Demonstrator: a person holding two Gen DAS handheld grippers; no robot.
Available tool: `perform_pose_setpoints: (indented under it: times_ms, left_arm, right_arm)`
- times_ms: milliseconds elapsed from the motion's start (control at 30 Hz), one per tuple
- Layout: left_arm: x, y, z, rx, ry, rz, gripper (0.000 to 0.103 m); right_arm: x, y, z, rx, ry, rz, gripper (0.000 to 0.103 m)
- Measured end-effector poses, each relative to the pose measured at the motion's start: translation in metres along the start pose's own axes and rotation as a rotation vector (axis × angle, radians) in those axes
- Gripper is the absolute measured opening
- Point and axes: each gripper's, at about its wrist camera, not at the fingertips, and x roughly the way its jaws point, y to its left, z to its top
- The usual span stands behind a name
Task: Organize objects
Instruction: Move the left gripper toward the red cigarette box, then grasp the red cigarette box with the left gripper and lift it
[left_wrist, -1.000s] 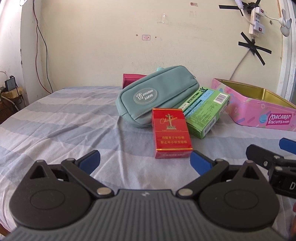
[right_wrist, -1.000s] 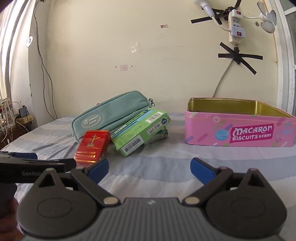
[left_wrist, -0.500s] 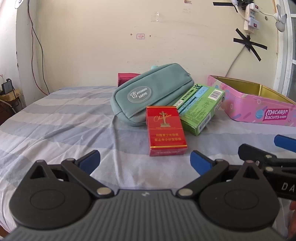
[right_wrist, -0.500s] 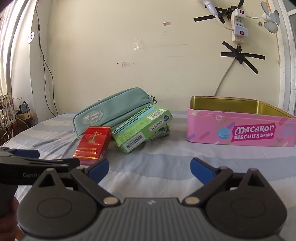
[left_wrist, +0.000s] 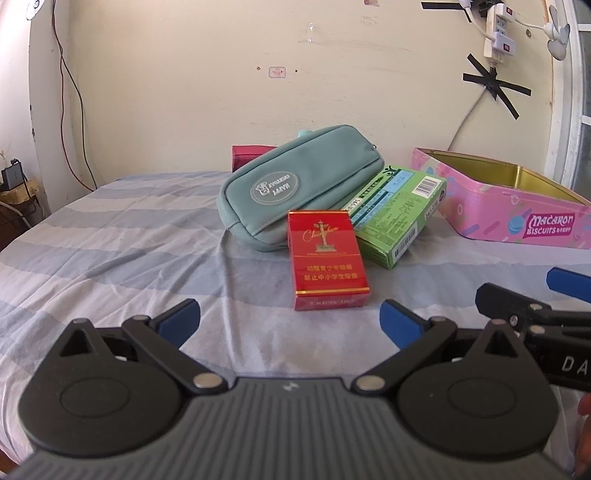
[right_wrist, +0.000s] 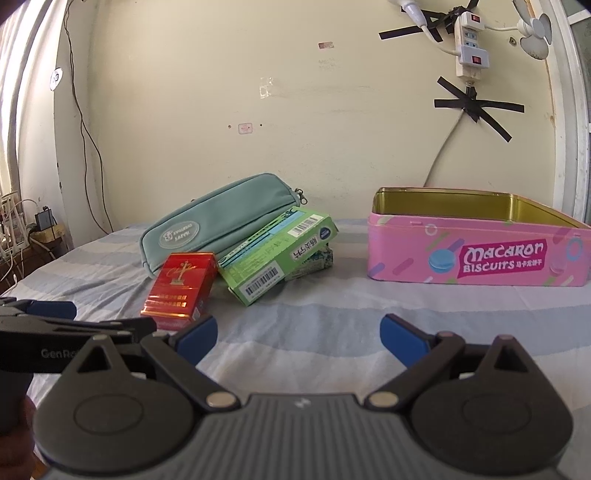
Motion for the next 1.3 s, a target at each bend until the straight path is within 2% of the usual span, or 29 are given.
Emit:
perform_pose_setpoints:
  times_ms: [167, 300, 433, 600, 667, 800, 867, 900, 933, 967, 1033, 1133, 1300]
  left_arm:
    - [0.002, 0.002, 0.004, -0.004, -0.005, 0.000, 0.103]
    - [0.009, 0.017, 0.020, -0.030, -0.012, -0.021, 0.103]
    - [0.024, 0.034, 0.043, -0.044, 0.024, -0.134, 0.103]
    - [0.053, 0.058, 0.053, -0.159, 0.131, -0.292, 0.103]
    - [0.062, 0.063, 0.053, -0.184, 0.156, -0.339, 0.094]
    - [0.076, 0.064, 0.053, -0.177, 0.180, -0.401, 0.084]
    - [0.086, 0.063, 0.051, -0.177, 0.215, -0.438, 0.065]
    - [0.091, 0.061, 0.049, -0.182, 0.240, -0.456, 0.059]
    - [0.095, 0.061, 0.047, -0.197, 0.255, -0.479, 0.054]
    - [0.096, 0.062, 0.045, -0.226, 0.268, -0.503, 0.051]
    - [0.092, 0.059, 0.047, -0.229, 0.259, -0.490, 0.048]
    - [0.080, 0.048, 0.056, -0.206, 0.233, -0.512, 0.045]
    - [0.073, 0.009, 0.071, -0.133, 0.204, -0.573, 0.046]
  right_arm:
    - [0.006, -0.001, 0.003, -0.004, 0.013, 0.009, 0.098]
    - [0.014, -0.002, 0.015, -0.016, 0.009, 0.041, 0.098]
    - [0.030, 0.001, 0.036, -0.023, 0.036, 0.121, 0.094]
    - [0.056, 0.013, 0.045, 0.009, 0.126, 0.248, 0.082]
    - [0.061, 0.026, 0.041, -0.009, 0.148, 0.293, 0.082]
    - [0.072, 0.057, 0.036, -0.090, 0.200, 0.368, 0.081]
    - [0.082, 0.070, 0.035, -0.120, 0.237, 0.386, 0.080]
    - [0.090, 0.073, 0.035, -0.135, 0.258, 0.383, 0.079]
    - [0.094, 0.076, 0.034, -0.135, 0.266, 0.390, 0.068]
    - [0.098, 0.076, 0.033, -0.135, 0.273, 0.395, 0.069]
    - [0.095, 0.074, 0.032, -0.117, 0.263, 0.388, 0.068]
    - [0.077, 0.065, 0.029, -0.099, 0.208, 0.367, 0.068]
    - [0.041, 0.036, 0.030, -0.091, 0.113, 0.259, 0.068]
